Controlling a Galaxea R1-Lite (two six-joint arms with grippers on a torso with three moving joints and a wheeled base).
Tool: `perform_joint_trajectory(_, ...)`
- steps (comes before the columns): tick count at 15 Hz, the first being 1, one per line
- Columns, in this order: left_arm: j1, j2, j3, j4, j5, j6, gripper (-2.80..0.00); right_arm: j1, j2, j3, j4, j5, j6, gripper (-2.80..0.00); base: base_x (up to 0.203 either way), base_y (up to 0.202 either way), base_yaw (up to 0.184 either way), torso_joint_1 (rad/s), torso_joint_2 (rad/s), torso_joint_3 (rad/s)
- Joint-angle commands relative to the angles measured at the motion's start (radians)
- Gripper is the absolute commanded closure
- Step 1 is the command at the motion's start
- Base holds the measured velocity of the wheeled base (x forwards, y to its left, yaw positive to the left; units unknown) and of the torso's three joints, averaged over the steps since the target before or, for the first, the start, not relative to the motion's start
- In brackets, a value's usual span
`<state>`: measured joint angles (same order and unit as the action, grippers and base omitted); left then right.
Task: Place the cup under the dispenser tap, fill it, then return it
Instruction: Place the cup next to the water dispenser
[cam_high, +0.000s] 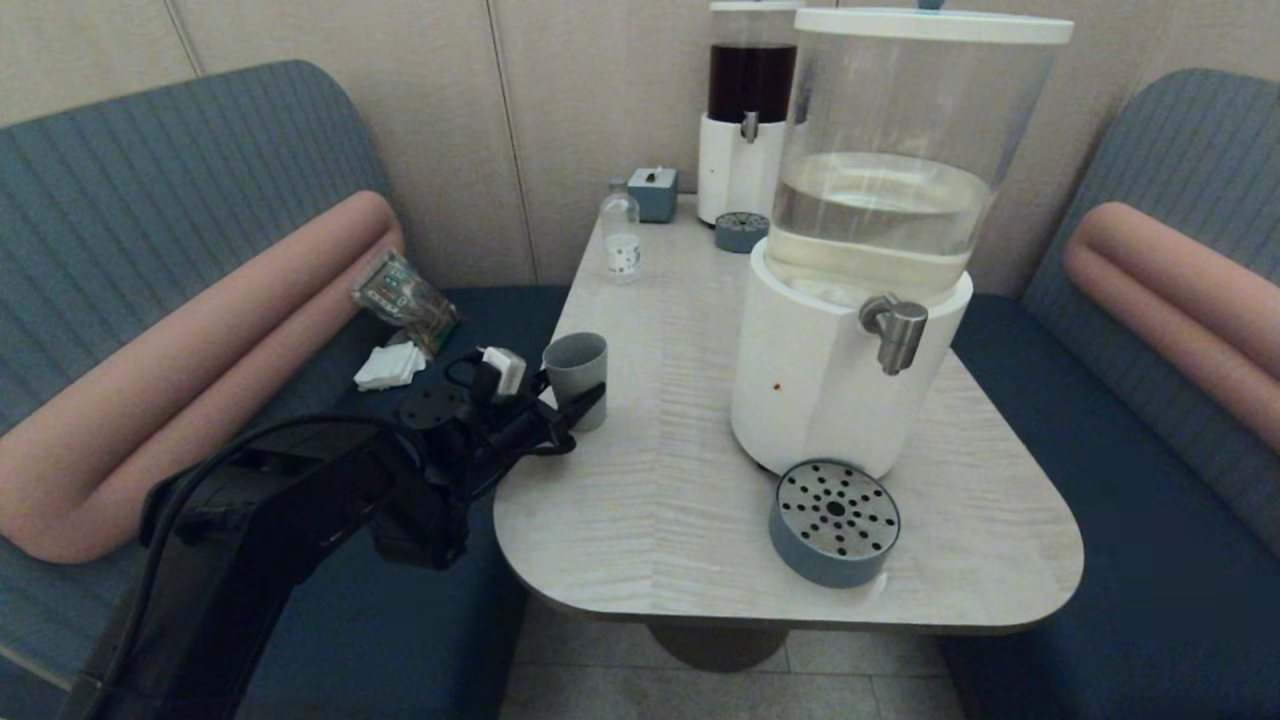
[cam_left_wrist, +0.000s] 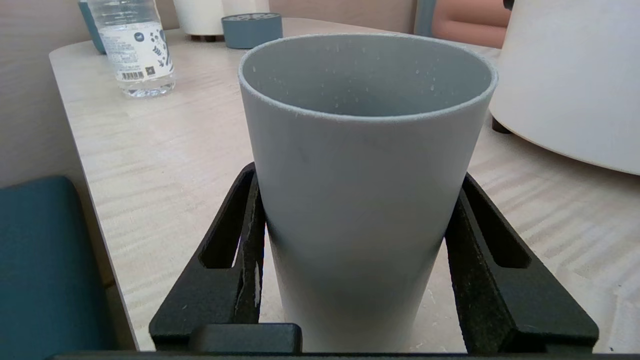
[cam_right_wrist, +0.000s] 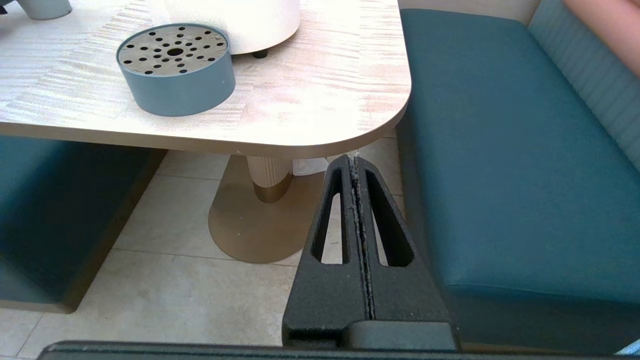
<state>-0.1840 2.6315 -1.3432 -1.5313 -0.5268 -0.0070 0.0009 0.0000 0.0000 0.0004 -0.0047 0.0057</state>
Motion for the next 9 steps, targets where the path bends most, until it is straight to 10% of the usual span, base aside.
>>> perform_joint_trajectory(1, 0.0, 0.012, 0.002, 0.001, -0.004, 0.005, -2.8, 0.001, 0.0, 0.002, 0.001, 0.0, 0.0, 0.0, 0.0, 0.0, 0.0, 0.0, 0.0, 0.0)
perform_joint_trajectory(9, -0.002, -0.064, 0.102, 0.001, -0.004, 0.012, -2.8, 0.001, 0.001, 0.002, 0.0, 0.0, 0.0, 0.0, 0.0, 0.0, 0.0, 0.0, 0.0, 0.0)
